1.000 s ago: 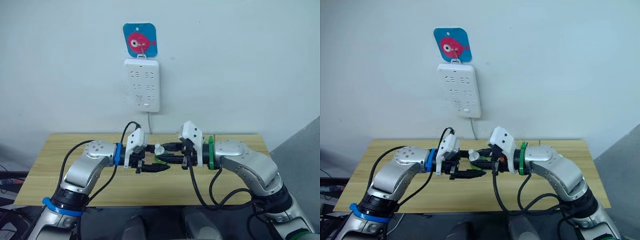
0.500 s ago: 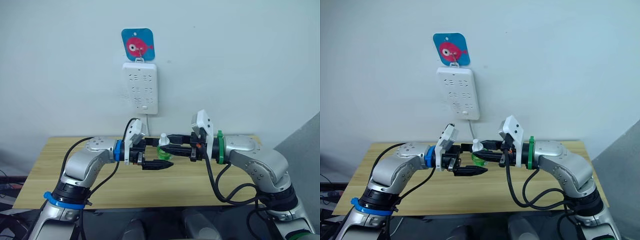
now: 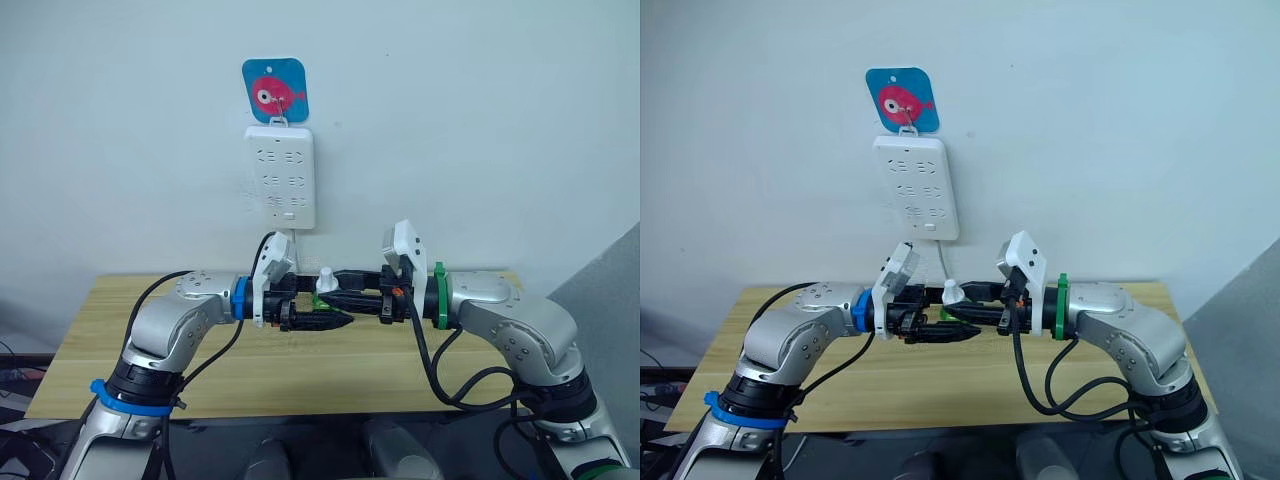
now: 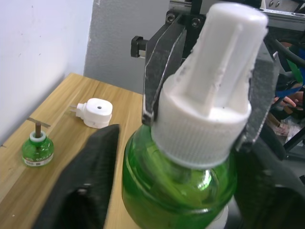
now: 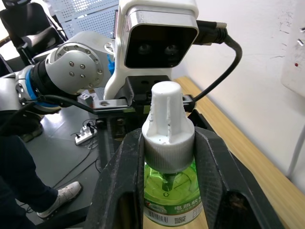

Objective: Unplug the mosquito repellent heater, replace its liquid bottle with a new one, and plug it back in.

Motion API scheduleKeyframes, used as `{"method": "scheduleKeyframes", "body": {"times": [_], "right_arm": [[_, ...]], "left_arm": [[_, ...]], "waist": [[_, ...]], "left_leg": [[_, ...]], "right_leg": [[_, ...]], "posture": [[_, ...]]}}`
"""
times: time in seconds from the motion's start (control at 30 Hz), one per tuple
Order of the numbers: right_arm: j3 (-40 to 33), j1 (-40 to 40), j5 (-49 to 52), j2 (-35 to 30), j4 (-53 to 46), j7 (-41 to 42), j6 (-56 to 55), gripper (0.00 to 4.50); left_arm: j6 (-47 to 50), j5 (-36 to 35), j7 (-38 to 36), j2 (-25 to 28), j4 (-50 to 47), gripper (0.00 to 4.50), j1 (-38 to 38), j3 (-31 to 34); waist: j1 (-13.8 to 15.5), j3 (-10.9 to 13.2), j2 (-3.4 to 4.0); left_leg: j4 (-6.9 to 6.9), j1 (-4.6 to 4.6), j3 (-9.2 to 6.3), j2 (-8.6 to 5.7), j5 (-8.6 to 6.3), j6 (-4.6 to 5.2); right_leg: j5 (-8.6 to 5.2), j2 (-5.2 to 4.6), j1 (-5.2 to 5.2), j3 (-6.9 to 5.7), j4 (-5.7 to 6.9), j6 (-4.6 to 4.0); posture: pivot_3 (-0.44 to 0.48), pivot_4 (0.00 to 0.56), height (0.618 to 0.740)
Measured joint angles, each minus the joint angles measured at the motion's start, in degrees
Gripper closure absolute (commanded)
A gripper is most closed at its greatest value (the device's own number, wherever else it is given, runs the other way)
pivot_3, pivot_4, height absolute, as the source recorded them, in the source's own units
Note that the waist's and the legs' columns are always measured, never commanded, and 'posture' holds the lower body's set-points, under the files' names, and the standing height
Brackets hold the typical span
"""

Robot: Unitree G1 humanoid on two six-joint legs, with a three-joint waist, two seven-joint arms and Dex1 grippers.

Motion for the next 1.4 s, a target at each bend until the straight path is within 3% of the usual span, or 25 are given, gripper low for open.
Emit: {"method": "scheduleKeyframes", "body": {"times": [0.13, 0.37, 0.57, 0.8, 0.9, 1.07, 1.23, 1.4], "right_arm": [[-0.40, 0.00, 0.72, -0.55, -0.08, 0.00, 0.67, 3.40], [-0.60, 0.00, -0.22, -1.69, -1.12, -1.19, 0.39, 1.10], [-0.41, 0.74, -5.01, 0.33, -2.57, -7.22, -2.62, 1.09], [4.85, 2.28, -11.12, 2.74, -2.55, -10.84, -5.67, 1.09], [4.93, 2.28, -11.76, 3.04, -2.33, -10.97, -6.37, 1.70], [4.57, 2.25, -11.73, 3.36, -1.26, -9.61, -8.15, 3.45], [5.75, -2.50, -11.20, -0.94, 4.53, 2.37, -11.90, 3.48], [10.03, -13.03, -11.42, -5.89, 15.25, 22.33, -17.98, 3.48]], "left_arm": [[-0.37, 0.13, 0.53, -0.23, -0.19, 2.12, 0.08, -0.40], [-4.20, 3.00, 3.33, -1.85, 1.42, 2.12, 0.11, -0.52], [-9.39, 7.17, 5.85, -3.76, 4.04, 2.12, 0.09, -1.00], [-12.35, 9.09, 6.87, -5.32, 4.98, 2.12, 0.05, -1.61], [-12.48, 9.21, 6.90, -5.46, 5.07, 2.12, 0.04, -1.61], [-12.57, 9.22, 6.11, -5.14, 5.10, 2.12, 0.05, -1.65], [-12.64, 8.87, 3.26, -4.30, 4.86, 2.13, 0.13, -2.22], [-14.00, 8.70, -1.24, -2.62, 3.59, 2.13, 0.19, -3.58]], "waist": [[0.04, 0.00, 0.00], [0.09, 0.00, 0.00], [0.06, -0.01, 0.01], [-0.09, -0.04, 0.03], [-0.13, -0.05, 0.04], [-0.20, -0.06, 0.04], [-0.24, -0.06, 0.04], [-0.26, -0.05, 0.05]], "left_leg": [[0.00, 0.09, 0.01, 0.00, 0.00, 0.00], [0.00, 0.15, 0.03, 0.00, 0.00, 0.00], [-0.01, 0.16, 0.04, 0.00, 0.00, 0.01], [-0.01, 0.16, 0.05, 0.00, 0.00, 0.00], [0.00, 0.17, 0.04, 0.00, 0.00, 0.00], [0.00, 0.17, 0.03, 0.00, 0.00, 0.00], [0.01, 0.26, 0.09, -0.01, 0.00, 0.01], [-0.05, 0.49, 0.08, 0.01, -0.01, 0.01]], "right_leg": [[-0.01, 0.00, 0.08, 0.01, 0.00, 0.01], [-0.02, 0.02, 0.13, 0.04, -0.01, 0.04], [-0.02, 0.02, 0.13, 0.06, -0.01, 0.03], [-0.01, 0.03, 0.13, 0.08, 0.00, 0.01], [-0.01, 0.03, 0.14, 0.06, 0.00, 0.02], [0.00, 0.03, 0.15, 0.05, 0.01, 0.01], [-0.01, 0.03, 0.21, 0.08, 0.00, 0.02], [-0.02, 0.03, 0.41, 0.05, -0.04, 0.03]], "posture": [[-0.231, 0.076, 0.733], [-0.233, 0.076, 0.733], [-0.249, 0.076, 0.733], [-0.250, 0.073, 0.733], [-0.244, 0.071, 0.733], [-0.246, 0.072, 0.733], [-0.232, 0.077, 0.733], [-0.206, 0.073, 0.733]]}}
